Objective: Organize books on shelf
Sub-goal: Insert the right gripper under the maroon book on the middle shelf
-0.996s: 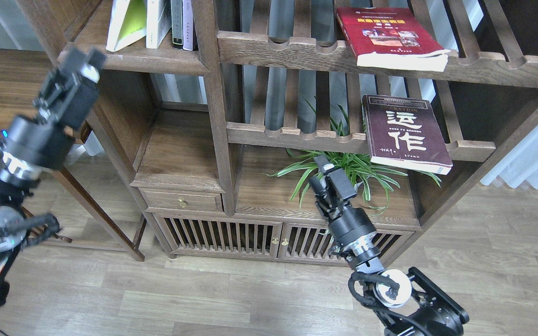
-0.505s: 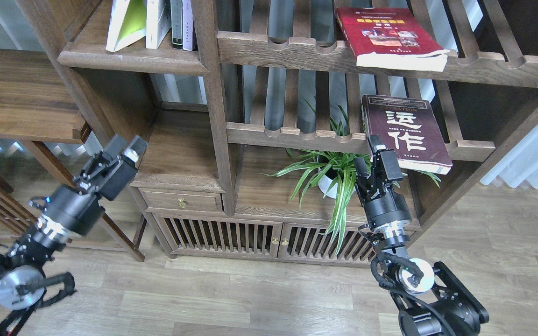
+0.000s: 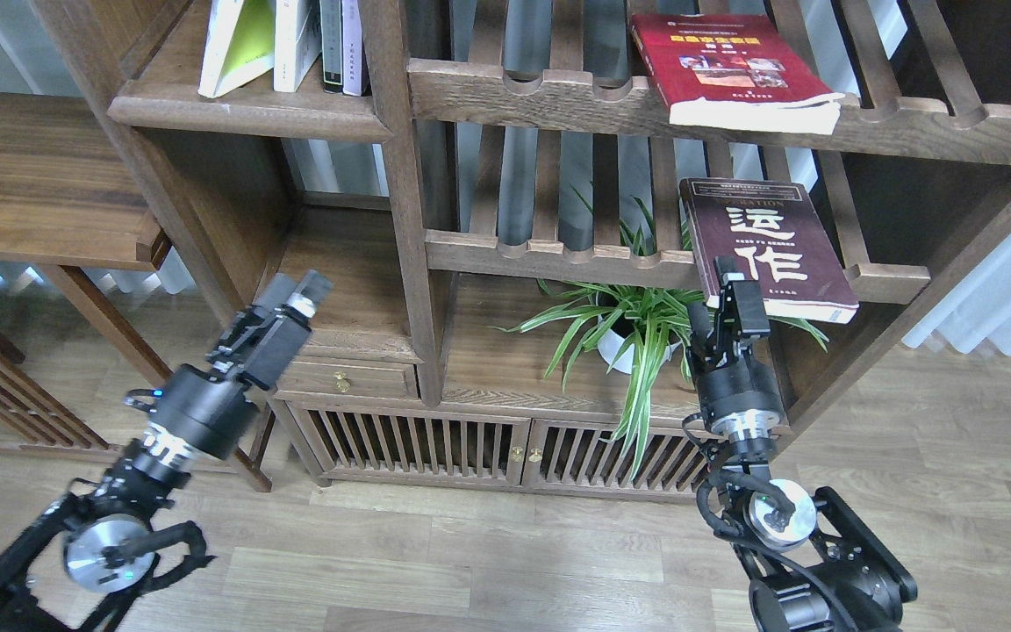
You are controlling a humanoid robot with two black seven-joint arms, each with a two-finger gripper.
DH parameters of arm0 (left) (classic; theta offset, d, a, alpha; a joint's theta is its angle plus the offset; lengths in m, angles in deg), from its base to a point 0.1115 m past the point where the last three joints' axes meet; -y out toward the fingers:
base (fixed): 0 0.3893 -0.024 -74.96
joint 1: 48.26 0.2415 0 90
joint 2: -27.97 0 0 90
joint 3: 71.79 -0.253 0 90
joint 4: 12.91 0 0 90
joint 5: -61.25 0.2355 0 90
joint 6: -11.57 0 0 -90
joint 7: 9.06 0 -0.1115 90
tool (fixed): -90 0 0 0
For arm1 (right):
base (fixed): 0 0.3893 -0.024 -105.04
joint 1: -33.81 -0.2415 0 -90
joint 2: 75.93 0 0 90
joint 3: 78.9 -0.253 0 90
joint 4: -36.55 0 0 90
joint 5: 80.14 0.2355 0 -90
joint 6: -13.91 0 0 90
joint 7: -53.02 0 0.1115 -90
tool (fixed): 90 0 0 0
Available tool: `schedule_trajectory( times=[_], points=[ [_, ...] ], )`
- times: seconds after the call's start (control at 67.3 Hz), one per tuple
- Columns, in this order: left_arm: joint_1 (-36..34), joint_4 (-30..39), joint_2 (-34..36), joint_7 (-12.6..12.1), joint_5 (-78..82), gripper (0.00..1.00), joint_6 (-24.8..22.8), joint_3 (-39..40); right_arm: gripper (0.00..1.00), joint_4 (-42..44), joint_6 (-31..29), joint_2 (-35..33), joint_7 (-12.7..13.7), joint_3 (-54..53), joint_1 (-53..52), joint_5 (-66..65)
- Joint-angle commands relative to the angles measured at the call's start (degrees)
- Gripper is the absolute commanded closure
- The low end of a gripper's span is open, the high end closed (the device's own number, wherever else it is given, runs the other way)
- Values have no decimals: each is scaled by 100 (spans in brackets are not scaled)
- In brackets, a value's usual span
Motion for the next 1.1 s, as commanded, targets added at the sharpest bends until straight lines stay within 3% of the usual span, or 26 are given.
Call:
schedule_trajectory(
  times=[0.0,0.163,0.253,0.327,0.698,1.085],
  points=[
    [-4,-12,-357,-260,4,7,0,-1,2,144,20,0,0,-4,-4,0],
    [-4,-21,-586,-489,4,7,0,-10,2,434,204,0,0,-153,-198,97],
    [14,-12,-569,-761,-5,7,0,-45,2,461,634,0,9,-460,-330,114],
    [22,-3,-595,-849,-5,7,0,-62,2,469,775,0,9,-601,-365,114],
    [66,-21,-674,-849,4,7,0,-80,3,636,1382,0,9,-944,-646,132],
    [154,-56,-665,-849,-5,7,0,-89,16,663,1681,0,44,-1173,-910,501]
  ],
)
